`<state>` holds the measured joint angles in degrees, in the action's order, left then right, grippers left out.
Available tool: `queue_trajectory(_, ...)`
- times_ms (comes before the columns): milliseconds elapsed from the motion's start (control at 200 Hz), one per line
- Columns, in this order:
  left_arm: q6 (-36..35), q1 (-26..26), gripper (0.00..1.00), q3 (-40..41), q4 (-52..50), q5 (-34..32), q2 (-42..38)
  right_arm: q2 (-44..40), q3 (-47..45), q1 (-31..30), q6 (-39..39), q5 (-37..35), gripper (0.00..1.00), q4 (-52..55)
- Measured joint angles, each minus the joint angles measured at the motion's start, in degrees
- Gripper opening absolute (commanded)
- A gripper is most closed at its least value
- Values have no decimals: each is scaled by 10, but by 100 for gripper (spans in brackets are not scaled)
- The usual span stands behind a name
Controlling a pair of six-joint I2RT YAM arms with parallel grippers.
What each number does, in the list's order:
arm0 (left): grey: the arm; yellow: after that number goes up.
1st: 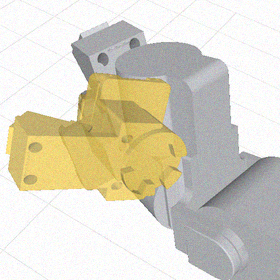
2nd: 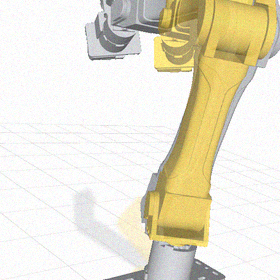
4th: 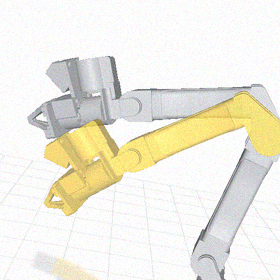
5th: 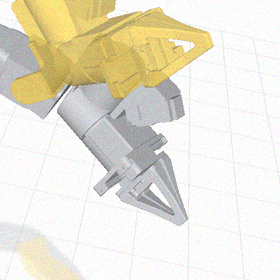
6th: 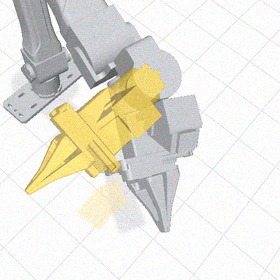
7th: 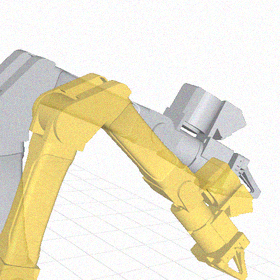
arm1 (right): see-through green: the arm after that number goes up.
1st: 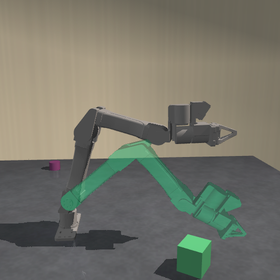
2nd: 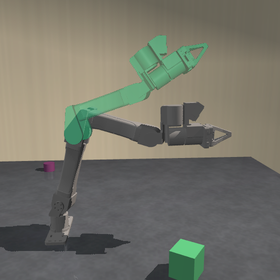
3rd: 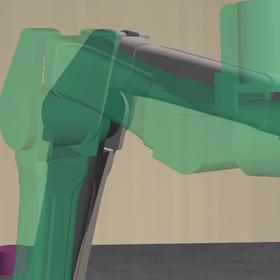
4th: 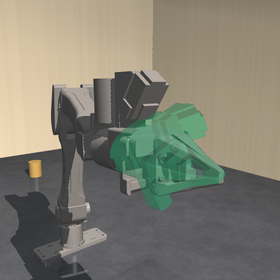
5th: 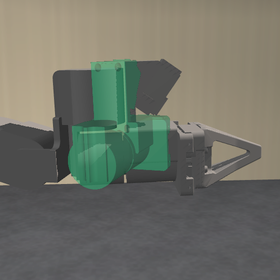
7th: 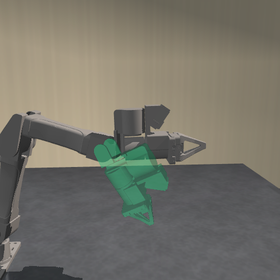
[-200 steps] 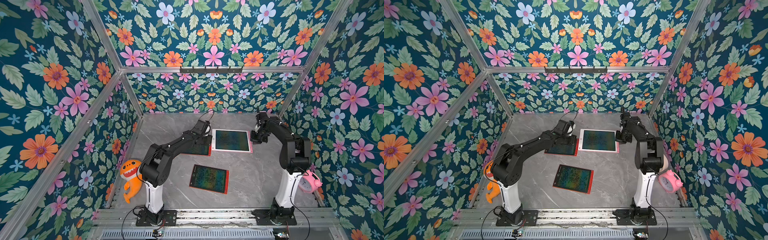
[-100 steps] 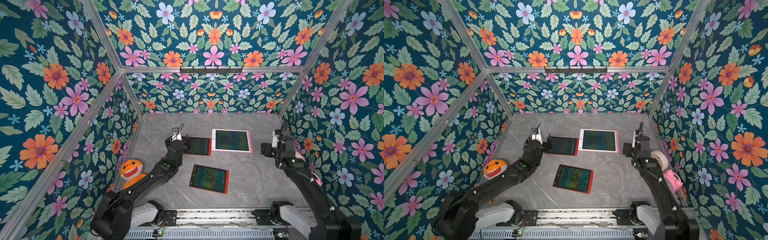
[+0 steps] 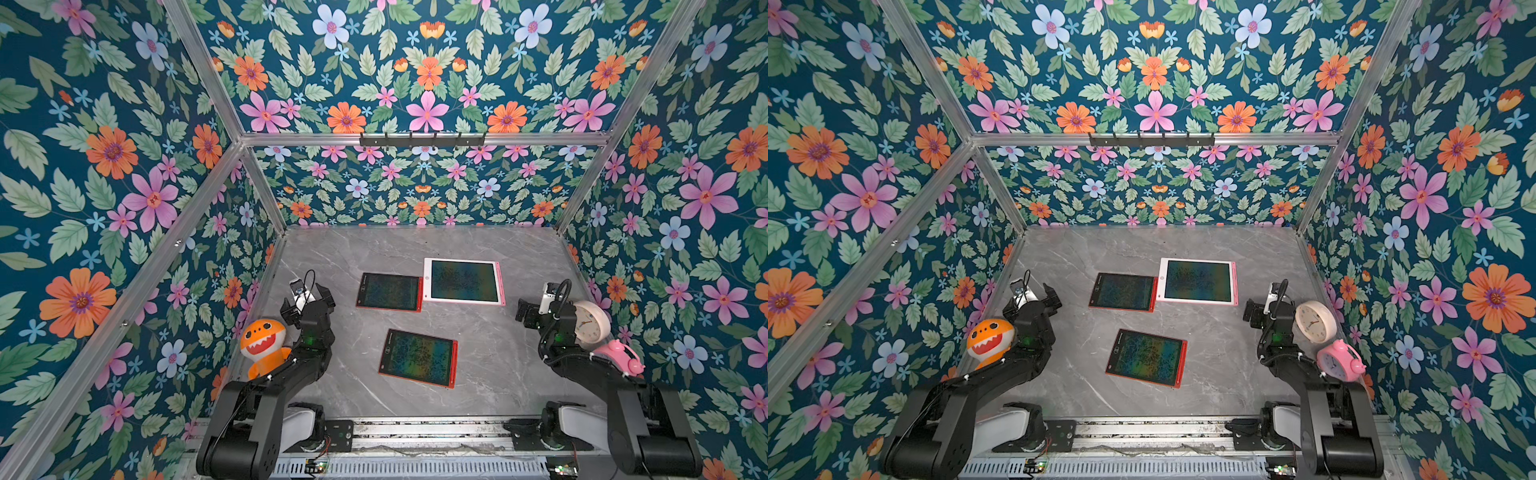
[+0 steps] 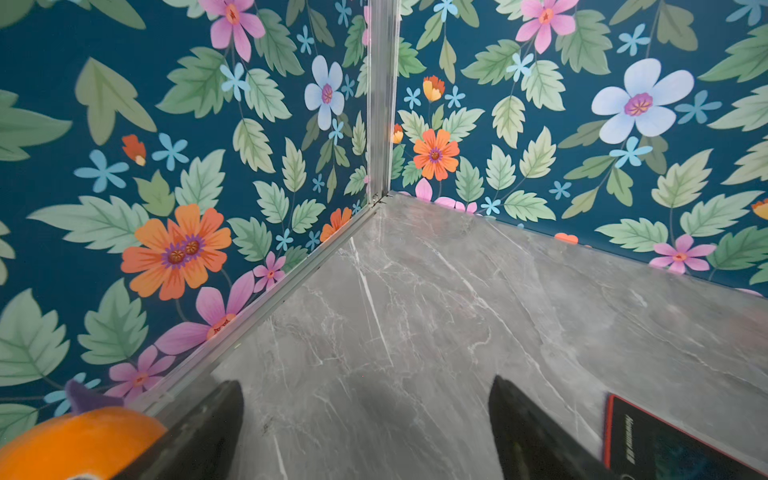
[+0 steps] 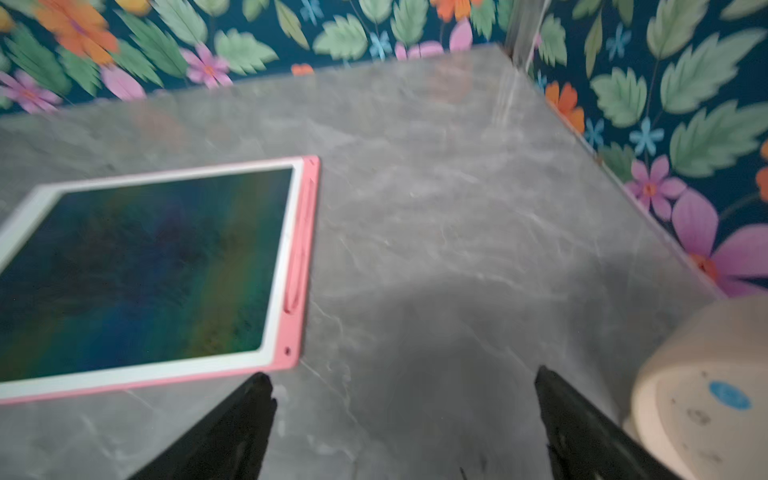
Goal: Place the stylus back onto the writing tablet
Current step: Reset both arms
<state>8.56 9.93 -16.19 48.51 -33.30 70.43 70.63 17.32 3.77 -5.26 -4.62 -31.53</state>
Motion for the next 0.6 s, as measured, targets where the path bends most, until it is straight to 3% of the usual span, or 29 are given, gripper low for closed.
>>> queue_trajectory(190,-10,-46,95,6,49,72,32,117,-7,10,-16,26,99,-131)
queue_trajectory(420,13,-91,94,7,58,119,33,122,-10,8,-14,47,99,-190)
queue_trajectory(600,-14,-92,93,-7,63,126,110,121,-11,8,-12,51,99,-199)
